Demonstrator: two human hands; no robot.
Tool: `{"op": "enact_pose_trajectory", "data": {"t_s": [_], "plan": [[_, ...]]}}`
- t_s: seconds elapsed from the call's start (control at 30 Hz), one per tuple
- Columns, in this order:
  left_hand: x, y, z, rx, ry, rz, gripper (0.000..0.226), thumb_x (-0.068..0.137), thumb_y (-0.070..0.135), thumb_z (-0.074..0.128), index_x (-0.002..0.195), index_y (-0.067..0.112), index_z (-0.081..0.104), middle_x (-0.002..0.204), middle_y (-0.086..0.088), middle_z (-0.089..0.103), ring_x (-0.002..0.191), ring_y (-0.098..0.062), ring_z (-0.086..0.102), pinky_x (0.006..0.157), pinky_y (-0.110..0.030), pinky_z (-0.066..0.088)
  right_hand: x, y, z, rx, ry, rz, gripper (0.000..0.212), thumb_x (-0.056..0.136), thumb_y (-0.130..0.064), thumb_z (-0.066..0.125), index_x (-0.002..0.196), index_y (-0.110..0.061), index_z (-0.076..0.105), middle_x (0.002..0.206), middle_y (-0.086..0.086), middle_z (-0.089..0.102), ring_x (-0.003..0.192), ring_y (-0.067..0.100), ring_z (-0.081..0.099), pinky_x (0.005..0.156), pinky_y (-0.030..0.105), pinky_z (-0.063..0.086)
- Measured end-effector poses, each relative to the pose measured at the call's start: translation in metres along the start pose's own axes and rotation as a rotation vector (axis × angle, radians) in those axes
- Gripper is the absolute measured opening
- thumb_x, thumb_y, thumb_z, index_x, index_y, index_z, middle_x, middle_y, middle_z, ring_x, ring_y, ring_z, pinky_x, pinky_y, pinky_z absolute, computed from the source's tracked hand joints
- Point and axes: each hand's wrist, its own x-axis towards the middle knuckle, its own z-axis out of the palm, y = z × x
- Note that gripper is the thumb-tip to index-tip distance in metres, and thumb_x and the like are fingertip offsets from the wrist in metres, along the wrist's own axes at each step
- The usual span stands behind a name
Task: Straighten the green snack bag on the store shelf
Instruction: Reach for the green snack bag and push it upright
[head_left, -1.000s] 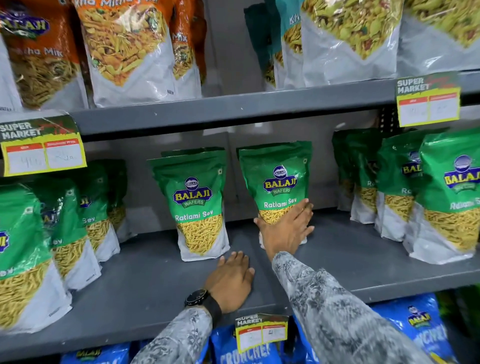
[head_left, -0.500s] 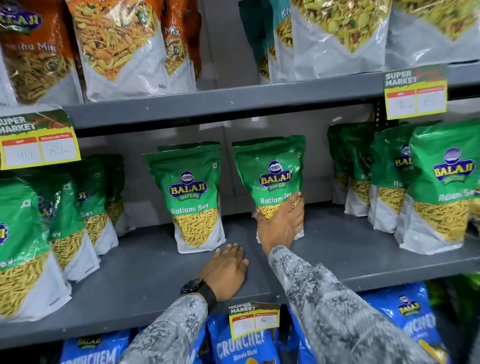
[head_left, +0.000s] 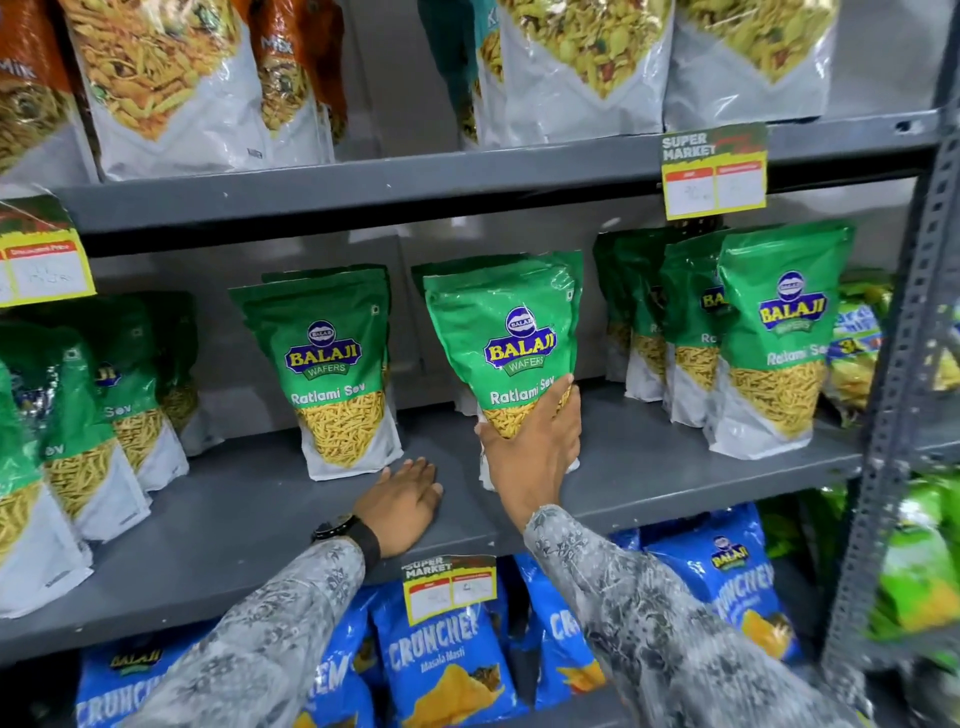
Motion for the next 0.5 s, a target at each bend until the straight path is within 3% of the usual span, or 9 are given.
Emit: {"op": "enact_pose_trajectory", "data": {"t_s": [0.5], "plan": [[0.001,-0.003,0.005,-0.003,0.021,-0.003,0.056,0.105,0.037,0.023,0.154,0.011,0.023,0.165,-0.007,0.016,0.154,-0.020,0.010,0.125,-0.037,0.004,-0.023,0.002,-0.043,-0.001,-0.036,-0.022,0.130,0.078,-0.048,0.086,0.164,-0.010,-0.004,0.169,0.021,0.013,0.154,0.040,0.018,0.123,0.056,0.021]]}}
